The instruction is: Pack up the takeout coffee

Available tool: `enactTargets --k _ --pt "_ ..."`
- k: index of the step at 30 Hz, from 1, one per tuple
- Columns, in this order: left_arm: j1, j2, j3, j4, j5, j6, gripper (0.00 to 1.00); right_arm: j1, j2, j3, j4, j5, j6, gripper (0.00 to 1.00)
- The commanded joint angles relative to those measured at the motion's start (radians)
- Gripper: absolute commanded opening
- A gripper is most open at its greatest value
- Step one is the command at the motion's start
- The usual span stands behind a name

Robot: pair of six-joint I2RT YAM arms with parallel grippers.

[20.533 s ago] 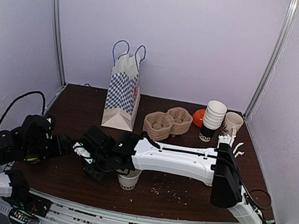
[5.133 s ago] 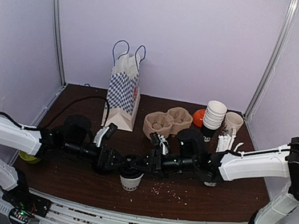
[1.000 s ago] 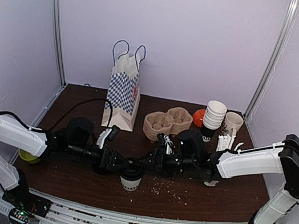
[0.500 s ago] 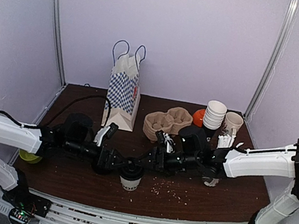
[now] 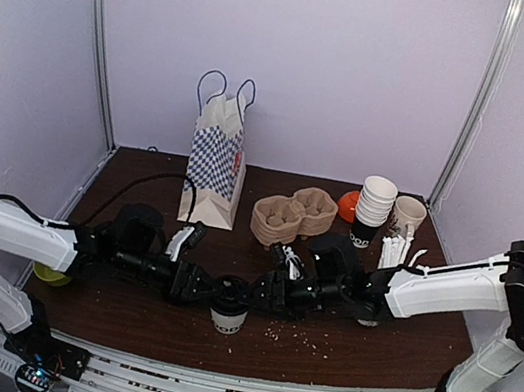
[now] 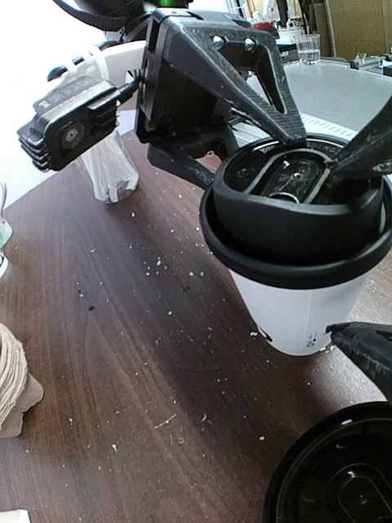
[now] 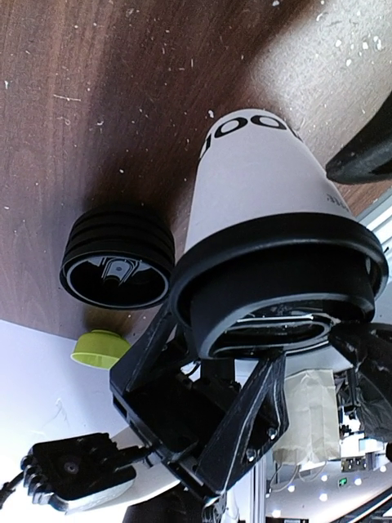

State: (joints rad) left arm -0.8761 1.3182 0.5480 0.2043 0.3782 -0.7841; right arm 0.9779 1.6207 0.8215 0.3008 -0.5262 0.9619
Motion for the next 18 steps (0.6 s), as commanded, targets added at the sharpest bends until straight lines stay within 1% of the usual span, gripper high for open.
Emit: enactTargets --k 1,5,10,11,14,15,18 --pt "0.002 0.030 -0.035 0.004 0.001 0.009 0.60 0.005 0.029 -0.048 0.001 0.014 0.018 0.56" --pt "0.002 0.030 -0.046 -0.002 0.000 0.013 0.59 0.006 0.035 -0.067 0.000 0.018 0.024 0.51" --pt "0.002 0.022 -0.049 -0.025 -0.003 0.028 0.59 0.006 0.027 -0.064 -0.017 0.025 0.014 0.52" --pt "0.002 0.015 -0.046 -0.028 -0.001 0.032 0.62 0.005 0.020 -0.066 -0.004 0.020 0.017 0.54" --pt "0.002 -0.020 -0.025 -0.054 -0.010 0.045 0.79 0.006 -0.013 -0.039 -0.014 0.011 0.003 0.66" --pt "0.002 -0.033 -0.013 -0.067 -0.015 0.051 0.84 0.006 -0.023 -0.020 -0.033 0.013 -0.009 0.69" --pt "0.001 -0.072 0.044 -0.119 -0.034 0.076 0.92 0.006 -0.054 0.032 -0.090 0.026 -0.032 0.73"
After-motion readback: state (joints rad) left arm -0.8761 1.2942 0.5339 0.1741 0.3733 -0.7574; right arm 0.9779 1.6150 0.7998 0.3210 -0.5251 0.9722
